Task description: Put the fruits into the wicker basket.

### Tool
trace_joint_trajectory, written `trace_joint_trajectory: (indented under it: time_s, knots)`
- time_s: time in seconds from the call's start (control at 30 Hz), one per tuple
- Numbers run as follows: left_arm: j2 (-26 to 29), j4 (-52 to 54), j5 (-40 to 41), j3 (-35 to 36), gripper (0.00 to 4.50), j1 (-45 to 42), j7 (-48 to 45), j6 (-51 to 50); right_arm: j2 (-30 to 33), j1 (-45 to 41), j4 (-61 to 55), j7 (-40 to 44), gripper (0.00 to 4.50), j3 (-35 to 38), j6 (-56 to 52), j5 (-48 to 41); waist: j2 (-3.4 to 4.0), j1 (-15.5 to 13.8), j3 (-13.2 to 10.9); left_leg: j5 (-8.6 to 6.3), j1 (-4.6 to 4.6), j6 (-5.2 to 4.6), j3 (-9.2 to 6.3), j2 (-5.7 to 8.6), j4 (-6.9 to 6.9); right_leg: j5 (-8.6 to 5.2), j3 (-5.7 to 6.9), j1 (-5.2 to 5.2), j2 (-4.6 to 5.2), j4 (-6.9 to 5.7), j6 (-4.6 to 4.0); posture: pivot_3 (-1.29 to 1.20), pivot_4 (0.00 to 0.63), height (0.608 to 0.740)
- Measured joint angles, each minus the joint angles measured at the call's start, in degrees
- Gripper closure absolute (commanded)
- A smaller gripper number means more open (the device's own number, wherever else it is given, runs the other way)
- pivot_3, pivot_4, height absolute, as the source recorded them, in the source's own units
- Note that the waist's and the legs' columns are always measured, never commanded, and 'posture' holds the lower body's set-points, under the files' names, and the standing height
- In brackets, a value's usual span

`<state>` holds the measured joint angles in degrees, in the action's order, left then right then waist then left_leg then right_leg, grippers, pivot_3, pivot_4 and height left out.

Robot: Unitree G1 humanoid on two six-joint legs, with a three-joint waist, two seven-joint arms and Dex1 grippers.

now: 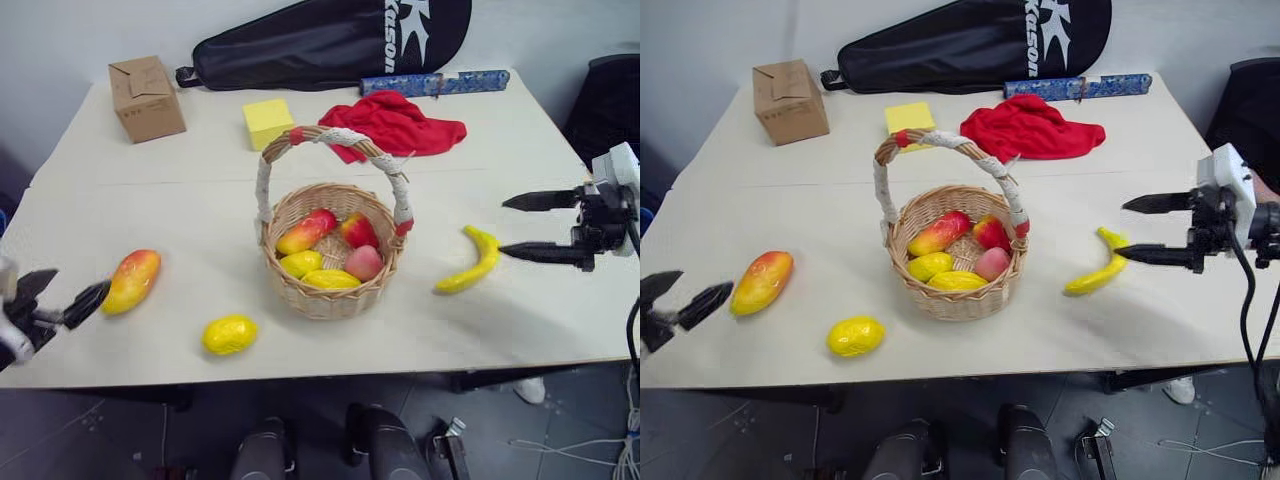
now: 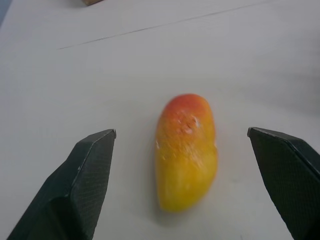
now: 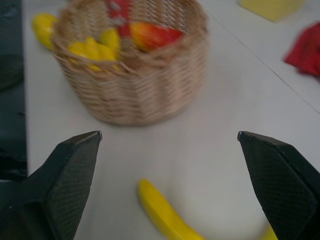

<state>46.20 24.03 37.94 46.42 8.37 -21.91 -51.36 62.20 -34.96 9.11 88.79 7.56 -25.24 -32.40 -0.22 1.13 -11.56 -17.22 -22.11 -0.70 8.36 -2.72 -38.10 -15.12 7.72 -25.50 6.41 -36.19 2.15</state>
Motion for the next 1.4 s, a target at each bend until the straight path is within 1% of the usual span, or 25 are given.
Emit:
trace_joint_trajectory:
  time_s: [0.1,0.17,0.27,0.33,0.43,0.5,0.6,0.7,0.73,0.8,0.97,1.1,1.2,1.27,1.3,1.37,1.4]
  knots:
    - [2.15,-3.07,-1.49,-5.56,0.04,-7.55,4.78,-5.01,0.18,-0.92,-14.37,-1.22,0.00,1.31,-7.31,-8.38,-0.06,0.27,0.02,-0.01,0.02,-0.09,0.01,0.00,-0.01,0.06,-0.03,0.00,0.00,0.00,-0.01,0.00,0.150,0.740]
    - [2.95,-5.74,-2.67,-9.96,0.04,-10.96,5.09,-5.71,-0.13,-4.15,-19.91,-3.18,0.00,2.18,-11.19,-13.55,-0.08,0.39,0.03,0.00,0.05,-0.03,0.03,0.01,-0.01,0.06,-0.04,0.00,0.00,0.01,-0.01,0.00,0.150,0.740]
    - [3.27,-9.46,-4.28,-16.86,0.04,-15.25,4.51,-6.14,-2.32,-9.26,-23.83,-6.58,0.00,2.13,-14.25,-17.88,-0.25,0.35,0.08,0.05,0.03,0.11,0.04,0.00,0.00,0.06,-0.04,-0.01,-0.02,0.05,-0.03,0.00,0.150,0.740]
    - [3.71,-13.83,-7.13,-21.60,0.04,-17.01,4.58,-5.89,-3.69,-11.68,-24.94,-8.82,0.00,1.89,-15.35,-19.52,-0.30,0.41,0.07,0.04,0.00,0.11,0.08,0.01,0.01,0.06,-0.05,-0.03,-0.03,0.10,-0.03,0.00,0.150,0.740]
    - [4.11,-18.74,-10.62,-25.48,0.04,-18.52,4.17,-5.47,-4.69,-13.69,-24.90,-10.87,0.00,1.86,-16.71,-21.03,-0.35,0.34,0.04,0.02,-0.07,0.09,0.11,0.01,0.01,0.06,-0.05,-0.08,-0.03,0.15,-0.02,0.00,0.150,0.740]
    - [4.11,-20.16,-11.52,-27.28,0.04,-20.32,3.79,-5.72,-4.76,-14.20,-24.88,-11.59,0.00,1.85,-17.16,-21.09,-0.45,0.26,0.06,0.02,-0.08,0.08,0.11,0.01,0.01,0.06,-0.04,-0.08,-0.02,0.17,-0.02,0.00,0.150,0.740]
    - [4.10,-20.94,-12.76,-29.01,0.04,-22.22,3.17,-6.22,-4.77,-14.09,-24.83,-12.01,0.00,1.82,-17.14,-20.93,-0.50,-0.02,0.07,0.01,-0.08,0.05,0.12,0.04,-0.01,0.09,-0.07,-0.07,0.00,0.18,0.03,0.00,0.150,0.740]
    - [3.79,-22.26,-13.26,-29.28,0.65,-23.24,2.75,-6.07,-4.77,-13.68,-24.78,-12.52,0.00,1.82,-17.10,-20.75,-0.51,-0.04,0.07,0.03,-0.07,0.03,0.13,0.03,-0.02,0.10,-0.07,-0.06,0.00,0.16,0.04,0.00,0.150,0.740]
    - [3.68,-22.26,-13.30,-29.28,0.99,-23.24,2.46,-6.06,-4.77,-13.49,-24.78,-12.67,0.00,1.82,-17.05,-20.68,-0.51,-0.05,0.08,0.03,-0.06,0.03,0.13,0.03,-0.03,0.10,-0.07,-0.06,0.00,0.14,0.04,0.00,0.150,0.740]
    - [3.61,-22.22,-13.34,-29.22,1.52,-23.17,2.13,-6.09,-4.77,-13.11,-24.76,-12.93,0.00,1.82,-16.86,-20.38,-0.51,-0.01,0.08,0.05,-0.05,0.04,0.13,0.03,-0.03,0.10,-0.08,-0.06,0.00,0.12,0.04,0.00,0.150,0.740]
    - [4.65,-18.64,-12.49,-26.72,1.55,-19.61,-0.98,-8.04,-4.83,-12.77,-24.72,-14.06,0.00,1.83,-16.05,-19.63,-0.53,0.46,0.06,0.06,-0.05,0.06,0.13,0.01,-0.01,0.10,-0.08,-0.07,0.00,0.11,0.03,0.00,0.150,0.740]
    - [9.67,-11.19,-9.06,-23.42,1.55,-14.76,-7.92,-10.53,-4.81,-10.85,-24.73,-14.66,0.00,1.92,-15.94,-19.10,-0.65,0.36,0.02,0.06,-0.07,0.06,0.13,0.02,-0.02,0.10,-0.09,-0.08,0.02,0.14,0.03,0.00,0.150,0.740]
    - [15.41,-2.15,-3.02,-19.79,1.55,-11.97,-16.66,-13.17,-4.52,-8.88,-24.80,-15.09,0.00,2.51,-16.03,-19.10,-0.66,0.15,0.02,0.05,-0.07,0.06,0.12,0.04,-0.02,0.10,-0.10,-0.07,0.04,0.18,0.03,0.00,0.150,0.740]
    - [19.69,3.50,1.86,-19.63,1.55,-13.59,-23.07,-13.59,-4.03,-6.95,-25.01,-15.71,0.00,3.85,-16.19,-19.13,-0.66,-0.39,0.02,0.04,-0.07,0.09,0.10,0.06,-0.02,0.10,-0.10,-0.06,0.04,0.20,0.03,0.00,0.150,0.740]
    - [20.88,5.26,4.01,-20.24,1.55,-15.95,-25.39,-13.56,-3.72,-6.05,-25.03,-15.94,0.00,4.50,-16.20,-19.11,-0.65,-0.75,0.01,0.04,-0.06,0.09,0.12,0.08,-0.03,0.10,-0.11,-0.05,0.04,0.20,0.03,0.00,0.150,0.740]
    - [22.03,7.26,7.64,-23.50,1.55,-23.17,-28.50,-13.02,-3.40,-4.39,-25.53,-16.53,0.00,5.25,-16.18,-19.09,-0.64,-1.14,0.01,0.09,-0.05,0.11,0.09,0.08,-0.02,0.11,-0.10,-0.02,0.02,0.18,0.01,0.00,0.150,0.740]
    - [21.73,7.15,8.58,-26.83,1.55,-28.00,-29.15,-12.74,-3.31,-3.44,-25.85,-16.93,0.00,5.84,-16.18,-19.09,-0.64,-1.28,0.01,0.13,-0.04,0.08,0.10,0.09,-0.03,0.12,-0.10,0.00,-0.02,0.17,0.02,0.00,0.150,0.740]
